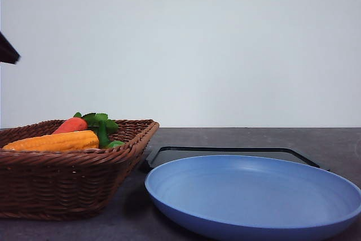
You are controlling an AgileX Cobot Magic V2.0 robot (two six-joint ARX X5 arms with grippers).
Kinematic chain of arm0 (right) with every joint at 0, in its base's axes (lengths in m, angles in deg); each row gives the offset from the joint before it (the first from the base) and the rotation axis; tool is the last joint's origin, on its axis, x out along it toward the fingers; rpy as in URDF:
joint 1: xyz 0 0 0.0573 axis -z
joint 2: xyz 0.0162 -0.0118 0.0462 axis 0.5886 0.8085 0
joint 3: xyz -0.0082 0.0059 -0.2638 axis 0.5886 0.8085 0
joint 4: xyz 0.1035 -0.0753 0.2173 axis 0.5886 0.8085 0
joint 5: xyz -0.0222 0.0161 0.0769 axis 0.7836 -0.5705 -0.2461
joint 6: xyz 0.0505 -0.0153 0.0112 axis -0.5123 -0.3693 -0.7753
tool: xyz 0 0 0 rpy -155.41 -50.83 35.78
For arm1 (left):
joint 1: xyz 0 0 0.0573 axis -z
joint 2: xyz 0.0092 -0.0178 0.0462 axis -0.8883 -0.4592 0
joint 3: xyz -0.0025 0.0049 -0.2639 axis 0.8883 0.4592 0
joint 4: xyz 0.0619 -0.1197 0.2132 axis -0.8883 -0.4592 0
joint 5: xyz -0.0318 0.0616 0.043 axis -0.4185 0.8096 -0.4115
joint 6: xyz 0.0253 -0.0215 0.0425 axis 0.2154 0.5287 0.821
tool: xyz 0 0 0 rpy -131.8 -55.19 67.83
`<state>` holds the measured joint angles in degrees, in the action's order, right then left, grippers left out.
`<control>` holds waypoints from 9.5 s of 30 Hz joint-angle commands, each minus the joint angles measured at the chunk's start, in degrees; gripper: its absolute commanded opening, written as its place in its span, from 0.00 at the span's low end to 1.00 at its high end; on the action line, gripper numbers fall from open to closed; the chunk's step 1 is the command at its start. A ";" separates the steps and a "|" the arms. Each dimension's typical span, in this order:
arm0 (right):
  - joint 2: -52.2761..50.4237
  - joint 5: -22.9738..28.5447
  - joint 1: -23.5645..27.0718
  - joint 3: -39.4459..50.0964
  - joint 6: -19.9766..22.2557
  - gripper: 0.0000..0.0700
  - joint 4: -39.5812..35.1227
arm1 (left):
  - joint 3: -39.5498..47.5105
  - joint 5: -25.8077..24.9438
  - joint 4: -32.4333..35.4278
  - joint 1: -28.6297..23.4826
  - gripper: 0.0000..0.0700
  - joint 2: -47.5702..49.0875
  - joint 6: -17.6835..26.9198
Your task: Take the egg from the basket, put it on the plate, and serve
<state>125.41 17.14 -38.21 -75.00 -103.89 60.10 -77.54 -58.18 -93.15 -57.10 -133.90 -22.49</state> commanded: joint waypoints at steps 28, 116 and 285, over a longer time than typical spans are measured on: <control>37.69 -11.73 -10.68 -1.13 1.25 0.31 -4.35 | -8.52 -2.42 -7.50 8.09 0.46 -15.05 8.10; 13.60 -11.29 -5.97 -1.15 0.13 0.00 9.59 | -15.80 23.44 -6.18 32.77 0.27 -32.60 11.49; 6.10 10.98 -18.67 9.14 9.84 0.00 -28.81 | 4.66 37.39 4.34 20.69 0.00 20.62 7.08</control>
<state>131.29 27.99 -56.61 -65.59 -94.13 31.92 -72.36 -20.76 -89.85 -36.65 -114.84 -16.30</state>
